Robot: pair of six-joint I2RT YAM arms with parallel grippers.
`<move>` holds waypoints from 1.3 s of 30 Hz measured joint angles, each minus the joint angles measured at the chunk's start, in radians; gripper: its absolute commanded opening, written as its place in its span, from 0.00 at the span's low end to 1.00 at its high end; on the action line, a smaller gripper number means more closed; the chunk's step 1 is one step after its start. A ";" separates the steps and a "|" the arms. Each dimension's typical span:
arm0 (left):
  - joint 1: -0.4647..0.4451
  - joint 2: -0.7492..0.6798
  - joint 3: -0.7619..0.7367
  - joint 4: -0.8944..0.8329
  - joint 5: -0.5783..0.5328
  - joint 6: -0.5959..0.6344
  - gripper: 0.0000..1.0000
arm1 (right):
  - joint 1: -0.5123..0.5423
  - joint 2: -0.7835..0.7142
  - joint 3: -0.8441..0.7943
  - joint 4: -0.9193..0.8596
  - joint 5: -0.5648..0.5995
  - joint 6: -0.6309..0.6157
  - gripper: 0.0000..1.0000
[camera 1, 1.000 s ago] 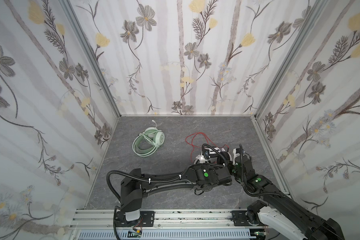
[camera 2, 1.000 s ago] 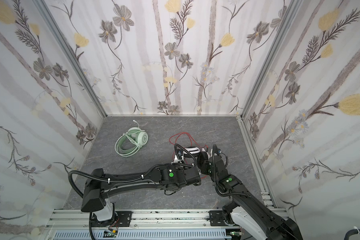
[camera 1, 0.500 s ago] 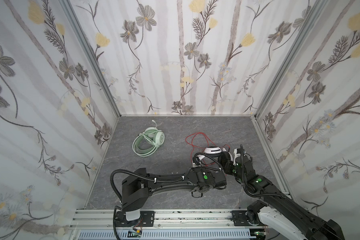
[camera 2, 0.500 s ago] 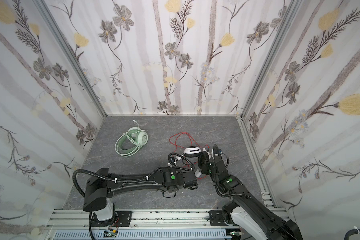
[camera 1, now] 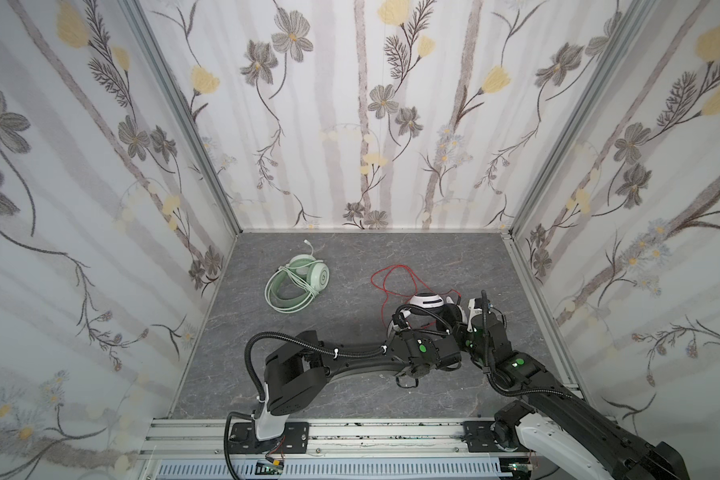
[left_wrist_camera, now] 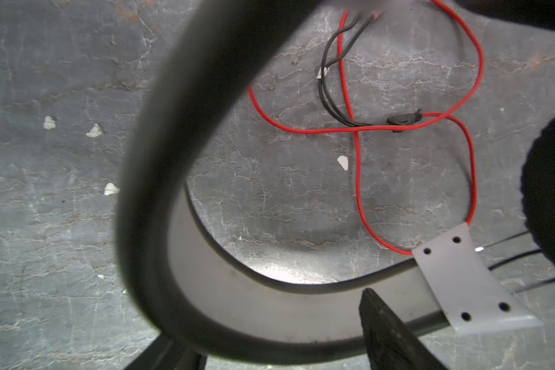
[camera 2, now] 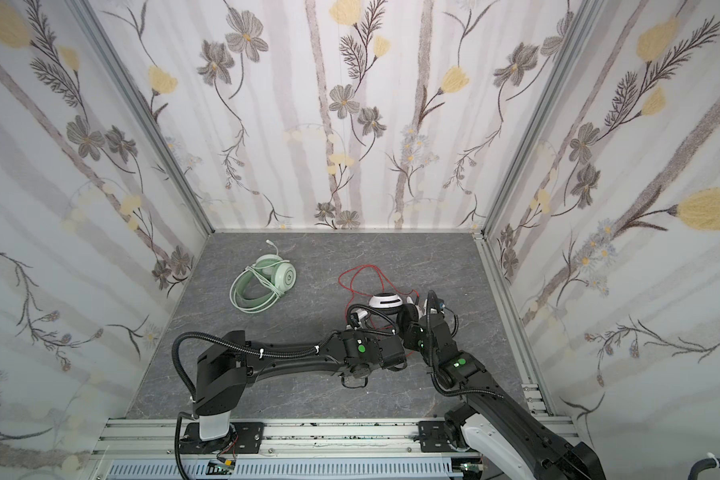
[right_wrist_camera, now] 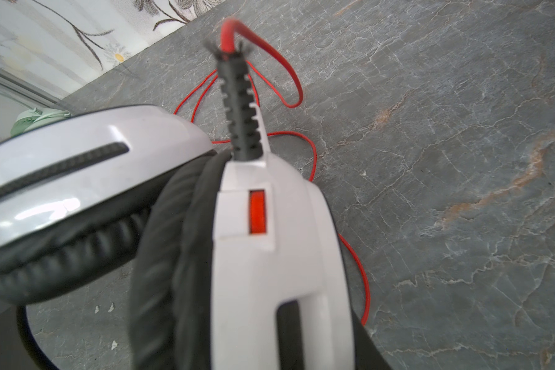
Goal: Wrap the headphones
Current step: 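Grasp the white headset's headband with the left gripper near the right gripper, then release the earcup with the right gripper while the left gripper lifts the headset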
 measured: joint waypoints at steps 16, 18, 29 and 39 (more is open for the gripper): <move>0.022 0.007 -0.077 0.030 0.019 -0.080 0.65 | -0.009 -0.013 -0.008 -0.002 0.003 -0.001 0.38; 0.027 0.007 -0.085 0.037 0.022 -0.080 0.62 | -0.010 -0.013 -0.011 -0.003 0.003 0.000 0.38; 0.037 0.002 -0.102 0.105 0.037 -0.099 0.18 | -0.013 -0.014 -0.013 -0.008 -0.009 -0.001 0.37; 0.064 -0.016 -0.155 0.226 0.063 -0.097 0.00 | -0.010 -0.109 -0.040 -0.044 -0.014 -0.008 0.64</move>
